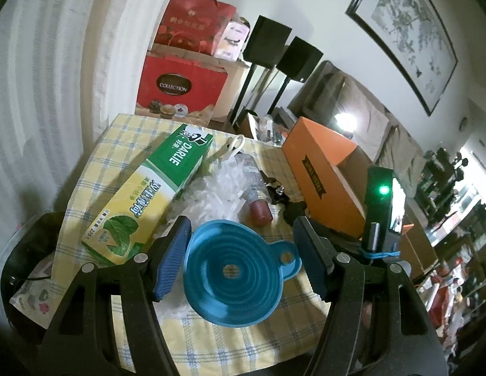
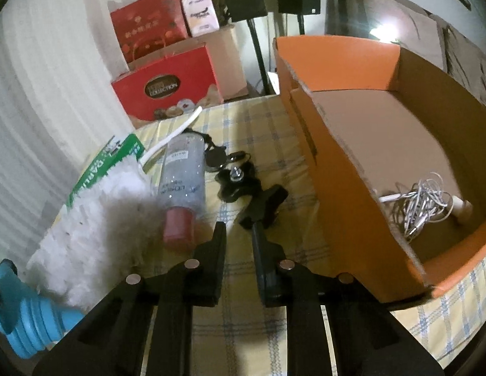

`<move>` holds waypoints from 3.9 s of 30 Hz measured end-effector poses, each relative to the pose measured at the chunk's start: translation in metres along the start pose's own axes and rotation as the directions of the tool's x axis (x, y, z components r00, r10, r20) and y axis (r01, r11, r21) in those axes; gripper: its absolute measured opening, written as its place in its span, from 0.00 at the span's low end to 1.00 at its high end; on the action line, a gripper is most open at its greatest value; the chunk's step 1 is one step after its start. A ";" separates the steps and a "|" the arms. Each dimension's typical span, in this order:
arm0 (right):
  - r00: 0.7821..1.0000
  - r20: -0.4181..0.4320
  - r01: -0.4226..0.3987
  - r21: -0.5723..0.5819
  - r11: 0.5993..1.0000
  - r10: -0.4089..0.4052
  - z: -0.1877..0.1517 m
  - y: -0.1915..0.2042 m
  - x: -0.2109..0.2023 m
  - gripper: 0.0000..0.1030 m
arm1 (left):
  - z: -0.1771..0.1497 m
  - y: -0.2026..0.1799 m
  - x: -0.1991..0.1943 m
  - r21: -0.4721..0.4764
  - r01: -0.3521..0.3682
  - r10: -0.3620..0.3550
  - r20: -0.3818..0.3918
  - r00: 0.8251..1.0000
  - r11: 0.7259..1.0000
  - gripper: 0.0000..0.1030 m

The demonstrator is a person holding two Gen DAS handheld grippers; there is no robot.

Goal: Organize objects

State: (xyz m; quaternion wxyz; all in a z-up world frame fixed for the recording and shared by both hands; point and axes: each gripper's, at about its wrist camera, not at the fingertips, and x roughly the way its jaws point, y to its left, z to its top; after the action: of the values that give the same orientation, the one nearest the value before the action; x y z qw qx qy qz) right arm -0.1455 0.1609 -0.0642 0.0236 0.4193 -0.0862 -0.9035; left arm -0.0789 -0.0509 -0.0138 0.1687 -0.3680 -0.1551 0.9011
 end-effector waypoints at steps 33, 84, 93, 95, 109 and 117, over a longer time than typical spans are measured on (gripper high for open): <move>0.999 0.029 -0.016 0.045 0.999 0.015 -0.005 0.002 -0.009 0.29 | -0.011 -0.006 0.005 0.012 0.027 -0.026 -0.053 0.998 1.000 0.47; 0.990 -0.061 -0.141 -0.225 0.964 0.130 -0.001 0.002 -0.076 0.61 | -0.076 -0.055 0.033 0.193 0.002 0.039 -0.209 0.977 0.981 0.76; 0.991 -0.063 -0.130 -0.312 0.941 0.116 0.014 0.008 -0.079 0.61 | -0.084 -0.049 0.052 0.184 -0.015 0.059 -0.239 0.969 0.983 0.48; 0.991 -0.067 -0.131 -0.322 0.938 0.116 0.019 0.009 -0.075 0.61 | -0.082 -0.050 0.051 0.181 -0.013 0.057 -0.239 0.969 0.983 0.47; 0.977 -0.157 -0.193 -0.350 0.917 0.145 0.078 0.018 -0.037 0.55 | -0.035 -0.034 0.027 0.079 0.031 -0.017 -0.168 0.986 0.996 0.47; 0.945 -0.311 -0.214 -0.343 0.915 0.104 0.110 0.018 0.027 0.38 | -0.014 -0.030 0.017 0.075 0.044 -0.034 -0.134 0.990 0.996 0.47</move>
State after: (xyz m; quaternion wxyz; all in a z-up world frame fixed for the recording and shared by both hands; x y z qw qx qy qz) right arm -0.2478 0.1555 -0.0117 0.1889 0.5250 0.0567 -0.8280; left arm -0.0746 -0.0145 -0.0216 0.2105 -0.4170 -0.1155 0.8766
